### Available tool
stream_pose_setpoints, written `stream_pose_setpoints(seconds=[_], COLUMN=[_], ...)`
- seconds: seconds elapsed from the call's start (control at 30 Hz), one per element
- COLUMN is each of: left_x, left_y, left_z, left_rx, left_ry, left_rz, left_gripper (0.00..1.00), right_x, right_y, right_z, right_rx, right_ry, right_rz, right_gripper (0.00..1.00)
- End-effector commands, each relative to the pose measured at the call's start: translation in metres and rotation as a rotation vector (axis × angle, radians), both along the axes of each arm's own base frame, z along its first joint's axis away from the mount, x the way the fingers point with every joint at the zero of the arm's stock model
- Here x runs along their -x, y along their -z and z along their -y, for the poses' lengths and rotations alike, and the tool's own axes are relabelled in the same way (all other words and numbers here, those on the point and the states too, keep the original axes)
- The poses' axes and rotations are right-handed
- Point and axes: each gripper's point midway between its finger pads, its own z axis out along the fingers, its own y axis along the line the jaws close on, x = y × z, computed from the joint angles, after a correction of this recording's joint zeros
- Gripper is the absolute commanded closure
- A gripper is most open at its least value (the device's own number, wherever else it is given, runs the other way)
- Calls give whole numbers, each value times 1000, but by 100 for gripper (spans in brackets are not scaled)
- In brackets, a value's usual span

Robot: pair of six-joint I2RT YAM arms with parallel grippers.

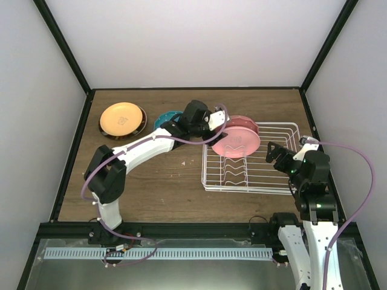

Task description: Unload the plates from the dish rack

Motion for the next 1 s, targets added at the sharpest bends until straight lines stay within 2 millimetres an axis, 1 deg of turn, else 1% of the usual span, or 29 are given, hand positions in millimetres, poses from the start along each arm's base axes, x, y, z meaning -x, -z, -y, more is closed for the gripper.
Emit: stream_pose_setpoints(seconds=[0.0, 0.1, 0.2, 0.33, 0.5, 0.6, 0.7, 0.8, 0.83, 0.97], left_x=[-7, -8, -10, -12, -12, -8, -7, -9, -9, -12], left_y=[5, 10, 13, 12, 11, 7, 0, -13, -19, -50], left_z=[10, 13, 16, 20, 22, 22, 21, 18, 18, 14], left_rx=[-23, -29, -30, -23, -20, -17, -8, -2, 2, 19], left_ry=[13, 16, 8, -3, -16, -20, -38, -73, -83, -142], left_rz=[76, 82, 91, 108, 117, 127, 153, 181, 193, 267], left_gripper=[27, 32, 44, 61, 74, 82, 88, 94, 96, 96], right_x=[5, 4, 4, 2, 0, -1, -2, -4, -4, -6], right_y=[-22, -24, -25, -26, -25, -22, -21, -18, -18, -17], right_z=[2, 3, 4, 6, 6, 7, 6, 7, 7, 7], right_rx=[17, 21, 26, 28, 30, 29, 26, 25, 26, 20], right_ry=[10, 15, 20, 28, 32, 35, 34, 36, 36, 42], right_rz=[53, 57, 59, 62, 58, 56, 55, 54, 54, 58], right_gripper=[0, 0, 0, 0, 0, 0, 0, 0, 0, 0])
